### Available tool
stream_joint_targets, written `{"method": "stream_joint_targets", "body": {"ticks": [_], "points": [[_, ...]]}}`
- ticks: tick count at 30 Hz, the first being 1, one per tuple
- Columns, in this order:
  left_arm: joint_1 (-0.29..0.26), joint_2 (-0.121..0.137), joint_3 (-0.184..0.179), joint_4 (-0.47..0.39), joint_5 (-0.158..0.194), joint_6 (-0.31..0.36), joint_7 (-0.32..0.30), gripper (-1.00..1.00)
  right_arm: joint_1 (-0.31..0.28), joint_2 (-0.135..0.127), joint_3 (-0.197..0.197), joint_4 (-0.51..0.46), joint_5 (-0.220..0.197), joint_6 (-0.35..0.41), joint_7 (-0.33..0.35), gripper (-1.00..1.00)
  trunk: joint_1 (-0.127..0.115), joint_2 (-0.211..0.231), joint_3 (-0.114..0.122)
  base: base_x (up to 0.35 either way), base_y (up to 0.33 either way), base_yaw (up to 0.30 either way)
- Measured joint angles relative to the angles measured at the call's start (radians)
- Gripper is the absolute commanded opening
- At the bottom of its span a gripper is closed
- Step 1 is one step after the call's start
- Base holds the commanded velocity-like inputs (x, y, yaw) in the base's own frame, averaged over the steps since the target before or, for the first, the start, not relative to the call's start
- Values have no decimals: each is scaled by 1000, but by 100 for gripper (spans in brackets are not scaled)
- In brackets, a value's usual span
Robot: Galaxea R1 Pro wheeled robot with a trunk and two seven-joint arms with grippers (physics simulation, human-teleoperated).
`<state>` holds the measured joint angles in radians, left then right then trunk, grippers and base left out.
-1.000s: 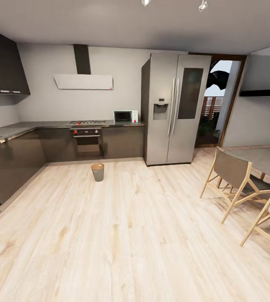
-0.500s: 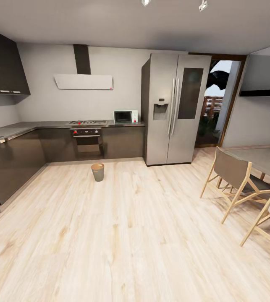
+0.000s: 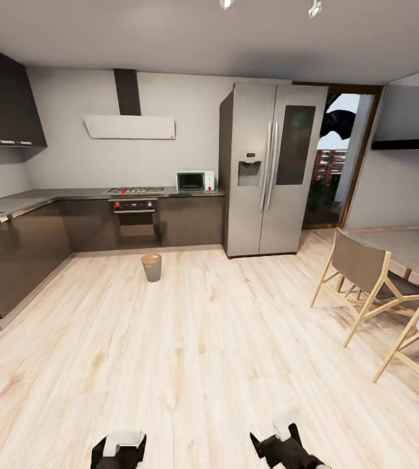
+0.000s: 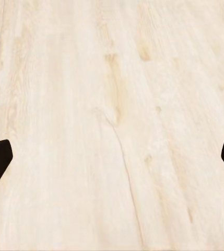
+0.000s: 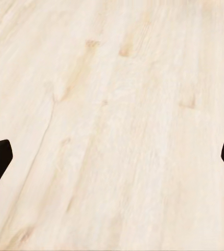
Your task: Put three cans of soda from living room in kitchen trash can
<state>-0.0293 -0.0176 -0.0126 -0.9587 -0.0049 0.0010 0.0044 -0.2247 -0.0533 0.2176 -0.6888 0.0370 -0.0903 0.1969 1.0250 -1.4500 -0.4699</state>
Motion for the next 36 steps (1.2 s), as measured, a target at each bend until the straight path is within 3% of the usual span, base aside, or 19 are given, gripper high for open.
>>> {"method": "stream_joint_targets", "body": {"ticks": [7, 9, 11, 13, 15, 18, 19, 20, 21, 23, 29, 36], "points": [[4, 3, 0, -104, -1, -12, -2, 100, 18, -15, -10, -204, -7, 0, 6, 100, 0, 0, 0, 0, 0, 0], [7, 3, 0, -126, 0, -14, -4, 100, 71, -23, -22, -279, -8, -1, 7, 100, 0, 0, 0, 0, 0, 0], [14, 9, 1, -213, 1, -17, -9, 100, 201, -42, -73, -434, -10, -3, 20, 100, 0, 0, 0, 0, 0, 0], [21, 15, 3, -269, 2, -18, -14, 100, 253, -48, -104, -504, -11, -4, 41, 100, 0, 0, 0, 0, 0, 0], [60, 23, 5, -342, 4, -19, -35, 100, 298, -52, -160, -578, -11, -7, 91, 100, 0, 0, 0, 0, 0, 0], [112, 29, 8, -400, 6, -24, -81, 100, 322, -54, -234, -618, -11, -10, 162, 100, 0, 0, 0, 0, 0, 0], [113, 30, 8, -401, 6, -24, -81, 100, 323, -54, -234, -619, -11, -10, 163, 100, 0, 0, 0, 0, 0, 0], [137, 32, 12, -429, 7, -33, -120, 100, 331, -53, -290, -634, -12, -13, 216, 100, 0, 0, 0, 0, 0, 0], [160, 34, 32, -455, 8, -55, -171, 100, 339, -47, -379, -646, -12, -18, 295, 100, 0, 0, 0, 0, 0, 0], [170, 34, 64, -464, 6, -73, -203, 100, 343, -42, -455, -652, -12, -35, 355, 100, 0, 0, 0, 0, 0, 0], [175, 34, 101, -444, -3, -89, -229, 100, 346, -39, -517, -645, -10, -63, 396, 100, 0, 0, 0, 0, 0, 0], [175, 33, 112, -353, -6, -92, -232, 100, 347, -39, -534, -627, -5, -71, 405, 100, 0, 0, 0, 0, 0, 0]]}}
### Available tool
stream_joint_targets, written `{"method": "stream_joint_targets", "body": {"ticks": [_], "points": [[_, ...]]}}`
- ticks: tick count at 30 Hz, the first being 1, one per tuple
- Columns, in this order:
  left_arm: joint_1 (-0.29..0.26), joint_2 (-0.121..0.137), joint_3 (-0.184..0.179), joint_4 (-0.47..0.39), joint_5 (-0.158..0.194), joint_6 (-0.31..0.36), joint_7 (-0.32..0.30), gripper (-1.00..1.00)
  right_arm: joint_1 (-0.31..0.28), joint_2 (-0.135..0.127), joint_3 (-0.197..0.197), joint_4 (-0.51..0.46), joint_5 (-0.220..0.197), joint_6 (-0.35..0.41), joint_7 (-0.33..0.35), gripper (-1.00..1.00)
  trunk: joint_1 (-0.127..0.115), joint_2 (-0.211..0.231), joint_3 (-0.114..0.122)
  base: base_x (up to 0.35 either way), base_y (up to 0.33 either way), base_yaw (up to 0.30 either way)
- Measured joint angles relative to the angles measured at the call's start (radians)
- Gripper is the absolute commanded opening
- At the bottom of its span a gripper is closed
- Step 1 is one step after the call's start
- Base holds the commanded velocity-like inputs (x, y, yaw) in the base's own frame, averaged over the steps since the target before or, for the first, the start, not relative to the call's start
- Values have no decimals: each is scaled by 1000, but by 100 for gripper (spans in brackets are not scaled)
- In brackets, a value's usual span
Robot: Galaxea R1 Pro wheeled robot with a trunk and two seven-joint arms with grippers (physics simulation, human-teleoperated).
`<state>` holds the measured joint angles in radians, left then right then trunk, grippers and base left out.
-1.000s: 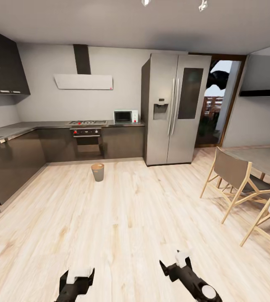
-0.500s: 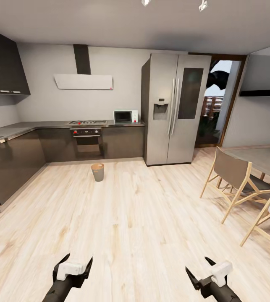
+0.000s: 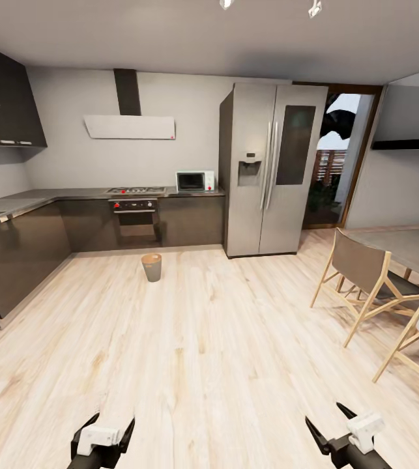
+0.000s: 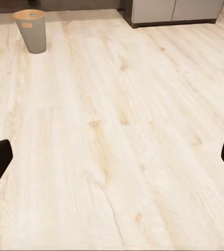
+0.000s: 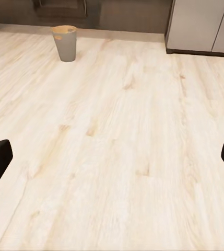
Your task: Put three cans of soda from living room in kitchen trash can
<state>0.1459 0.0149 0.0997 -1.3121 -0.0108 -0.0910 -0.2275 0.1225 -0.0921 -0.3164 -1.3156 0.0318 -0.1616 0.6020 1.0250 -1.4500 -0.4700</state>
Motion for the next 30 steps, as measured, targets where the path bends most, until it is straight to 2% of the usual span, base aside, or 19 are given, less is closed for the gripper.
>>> {"method": "stream_joint_targets", "body": {"ticks": [2, 8, 25, 30], "points": [[0, -1, -1, 35, 0, -1, 0, 100, 0, 0, 1, 17, 3, -1, -1, 100, 0, 0, 0, 2, 0, 0], [-1, 0, 2, 56, -1, 4, -1, 100, -1, 0, 2, 41, 6, -1, -21, 100, 0, 0, 0, 111, 54, 0], [-2, 0, 4, 66, -4, 9, 0, 100, -1, 0, 9, 91, 10, -2, -30, 100, 0, 0, 0, 260, 159, 0], [-2, -1, 3, 75, -4, 5, 0, 100, -1, 1, 8, 92, 10, -2, -31, 100, 0, 0, 1, 261, 170, 127]]}}
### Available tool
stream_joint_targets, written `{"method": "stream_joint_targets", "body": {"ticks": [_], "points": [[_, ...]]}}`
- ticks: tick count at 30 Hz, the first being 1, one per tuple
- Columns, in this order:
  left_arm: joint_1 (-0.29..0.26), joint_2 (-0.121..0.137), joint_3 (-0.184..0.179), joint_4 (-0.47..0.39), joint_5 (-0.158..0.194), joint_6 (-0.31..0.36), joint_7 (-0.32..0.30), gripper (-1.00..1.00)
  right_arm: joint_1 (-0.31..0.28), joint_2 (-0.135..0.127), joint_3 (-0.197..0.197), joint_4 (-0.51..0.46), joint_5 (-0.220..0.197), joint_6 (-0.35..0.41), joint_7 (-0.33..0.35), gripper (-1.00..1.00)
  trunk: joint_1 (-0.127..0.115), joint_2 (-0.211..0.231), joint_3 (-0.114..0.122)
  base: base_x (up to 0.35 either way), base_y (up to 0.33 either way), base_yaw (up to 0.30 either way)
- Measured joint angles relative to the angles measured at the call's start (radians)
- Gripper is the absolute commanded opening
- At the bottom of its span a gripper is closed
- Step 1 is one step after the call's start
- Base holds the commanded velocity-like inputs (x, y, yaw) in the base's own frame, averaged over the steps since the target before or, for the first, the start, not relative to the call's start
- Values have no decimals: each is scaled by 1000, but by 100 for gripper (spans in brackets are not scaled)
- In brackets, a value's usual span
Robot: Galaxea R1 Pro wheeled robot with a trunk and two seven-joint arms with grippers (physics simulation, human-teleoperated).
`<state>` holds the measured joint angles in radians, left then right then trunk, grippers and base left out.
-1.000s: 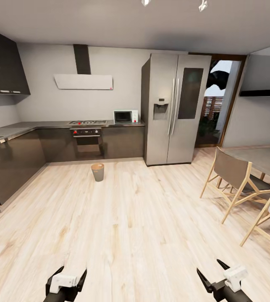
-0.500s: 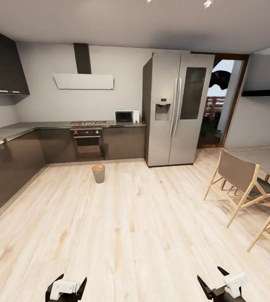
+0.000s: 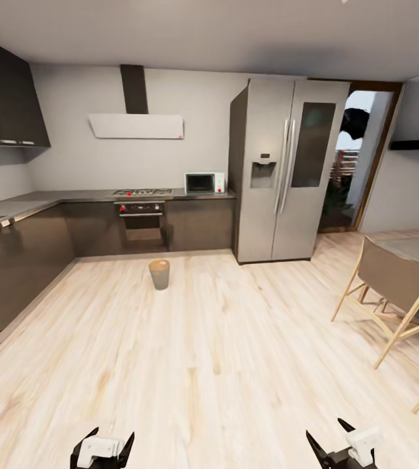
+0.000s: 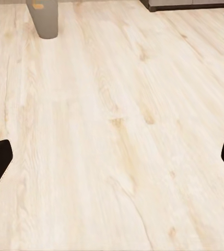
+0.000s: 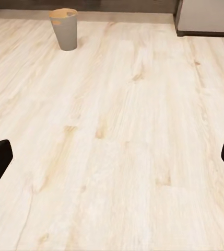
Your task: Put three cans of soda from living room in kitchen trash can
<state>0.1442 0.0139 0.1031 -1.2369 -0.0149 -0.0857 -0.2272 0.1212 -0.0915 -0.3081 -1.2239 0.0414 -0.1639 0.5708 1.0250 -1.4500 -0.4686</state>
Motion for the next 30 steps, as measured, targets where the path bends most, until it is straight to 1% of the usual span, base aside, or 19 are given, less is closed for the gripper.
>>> {"method": "stream_joint_targets", "body": {"ticks": [10, 25, 30], "points": [[0, 0, -9, 30, 2, -3, 0, 100, 0, 6, 1, 1, 0, 0, -43, 100, 0, 0, 7, 220, 139, 207], [0, 0, -11, 32, 2, -3, 0, 100, 0, 7, 1, 1, 0, 0, -48, 100, 0, 0, 18, 173, 87, 222], [0, 0, -11, 33, 1, -3, 0, 100, 0, 7, 5, 1, 0, 0, -48, 100, 0, 0, 21, 206, 80, 141]]}}
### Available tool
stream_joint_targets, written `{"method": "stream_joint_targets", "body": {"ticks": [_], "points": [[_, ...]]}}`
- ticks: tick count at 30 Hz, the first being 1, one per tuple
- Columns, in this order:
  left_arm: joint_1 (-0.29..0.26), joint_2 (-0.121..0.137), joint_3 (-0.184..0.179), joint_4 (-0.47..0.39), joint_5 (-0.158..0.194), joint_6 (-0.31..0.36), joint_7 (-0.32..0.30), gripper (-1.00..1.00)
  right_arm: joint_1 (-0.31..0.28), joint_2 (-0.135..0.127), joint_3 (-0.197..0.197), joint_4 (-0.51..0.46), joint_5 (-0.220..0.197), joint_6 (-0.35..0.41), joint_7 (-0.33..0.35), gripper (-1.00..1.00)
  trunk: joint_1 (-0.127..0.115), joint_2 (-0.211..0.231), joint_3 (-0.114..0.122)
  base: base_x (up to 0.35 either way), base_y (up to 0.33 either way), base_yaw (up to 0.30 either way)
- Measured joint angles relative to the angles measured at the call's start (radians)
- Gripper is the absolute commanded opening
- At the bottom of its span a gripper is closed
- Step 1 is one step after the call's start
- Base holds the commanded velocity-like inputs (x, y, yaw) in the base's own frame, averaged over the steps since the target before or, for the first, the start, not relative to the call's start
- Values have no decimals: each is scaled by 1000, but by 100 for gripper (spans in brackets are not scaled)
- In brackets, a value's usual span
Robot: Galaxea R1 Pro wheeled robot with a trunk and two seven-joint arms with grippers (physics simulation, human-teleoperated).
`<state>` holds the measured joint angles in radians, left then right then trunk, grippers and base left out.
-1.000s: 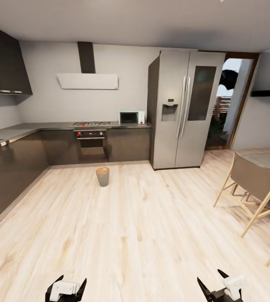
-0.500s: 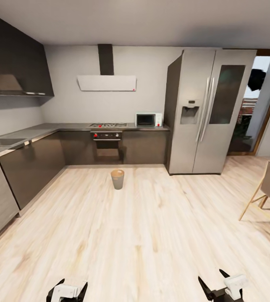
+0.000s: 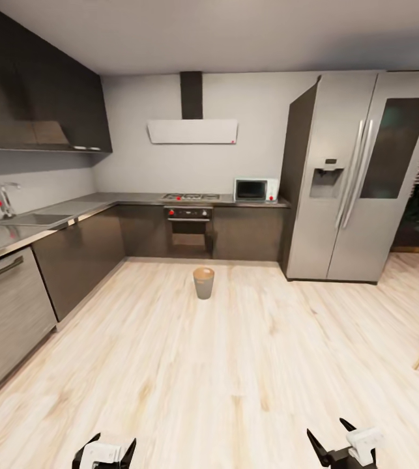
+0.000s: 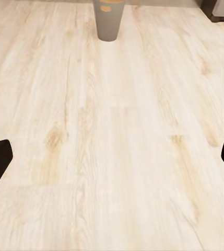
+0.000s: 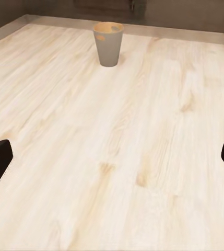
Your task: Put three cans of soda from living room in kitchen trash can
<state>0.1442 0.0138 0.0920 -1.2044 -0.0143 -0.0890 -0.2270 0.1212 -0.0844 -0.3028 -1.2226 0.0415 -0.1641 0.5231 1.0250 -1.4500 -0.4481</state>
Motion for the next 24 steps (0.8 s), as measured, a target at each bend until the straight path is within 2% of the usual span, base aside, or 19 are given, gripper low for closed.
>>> {"method": "stream_joint_targets", "body": {"ticks": [5, 24], "points": [[0, 0, 0, 0, -1, 0, 0, 100, 0, -1, 15, 0, -1, 0, 0, 100, 0, 0, 1, 231, 91, 34], [-1, 0, -1, 2, -3, 0, 1, 100, 0, -2, 22, 18, 0, 0, 0, 100, 0, 0, 1, 272, 108, 2]]}}
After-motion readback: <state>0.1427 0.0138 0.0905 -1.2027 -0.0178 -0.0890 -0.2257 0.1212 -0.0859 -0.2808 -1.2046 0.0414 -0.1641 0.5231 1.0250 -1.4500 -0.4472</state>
